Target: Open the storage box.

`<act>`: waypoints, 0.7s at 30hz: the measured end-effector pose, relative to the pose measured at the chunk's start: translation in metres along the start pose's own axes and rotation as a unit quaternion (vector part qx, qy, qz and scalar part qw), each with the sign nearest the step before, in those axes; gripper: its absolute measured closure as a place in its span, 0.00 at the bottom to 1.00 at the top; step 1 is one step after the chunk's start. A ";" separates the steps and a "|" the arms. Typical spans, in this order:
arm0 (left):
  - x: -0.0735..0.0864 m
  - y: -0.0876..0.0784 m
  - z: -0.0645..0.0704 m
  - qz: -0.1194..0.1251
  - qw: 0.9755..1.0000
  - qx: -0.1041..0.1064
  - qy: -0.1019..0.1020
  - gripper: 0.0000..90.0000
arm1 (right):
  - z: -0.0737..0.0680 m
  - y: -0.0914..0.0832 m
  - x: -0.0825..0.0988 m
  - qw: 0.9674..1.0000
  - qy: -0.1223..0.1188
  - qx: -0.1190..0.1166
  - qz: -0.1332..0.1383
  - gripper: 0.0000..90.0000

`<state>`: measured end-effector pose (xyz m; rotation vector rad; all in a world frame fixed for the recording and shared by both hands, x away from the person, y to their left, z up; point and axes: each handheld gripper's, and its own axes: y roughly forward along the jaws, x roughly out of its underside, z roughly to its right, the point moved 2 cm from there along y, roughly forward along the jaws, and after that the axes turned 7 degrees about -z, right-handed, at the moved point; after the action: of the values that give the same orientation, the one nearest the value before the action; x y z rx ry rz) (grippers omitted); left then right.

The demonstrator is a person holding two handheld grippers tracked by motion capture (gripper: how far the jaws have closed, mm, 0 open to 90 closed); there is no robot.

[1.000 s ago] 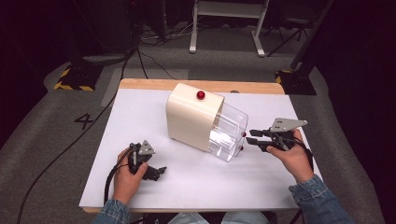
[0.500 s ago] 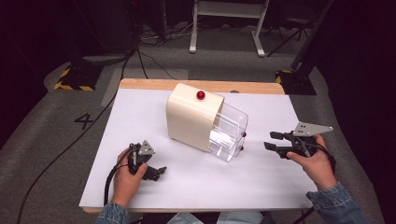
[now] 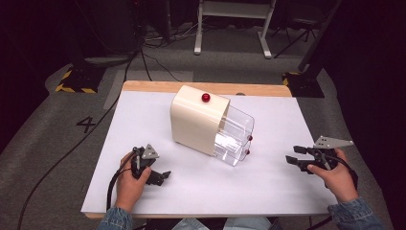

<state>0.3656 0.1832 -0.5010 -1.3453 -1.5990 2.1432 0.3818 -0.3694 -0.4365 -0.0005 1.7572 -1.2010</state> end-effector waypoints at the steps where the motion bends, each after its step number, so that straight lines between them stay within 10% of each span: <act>1: 0.000 0.000 0.000 0.000 1.000 0.000 0.000 0.00 | 0.002 0.001 0.005 1.000 0.001 0.005 -0.006 0.44; 14: 0.000 0.000 0.000 0.000 1.000 0.000 0.000 0.00 | 0.012 0.014 0.043 0.999 0.000 0.014 -0.043 0.41; 21: 0.000 0.000 0.000 0.000 1.000 0.000 0.000 0.00 | 0.008 0.023 0.053 0.998 -0.028 0.025 -0.056 0.23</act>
<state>0.3656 0.1831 -0.5010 -1.3450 -1.5992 2.1426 0.3701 -0.3887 -0.4906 -0.1036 1.6959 -1.3134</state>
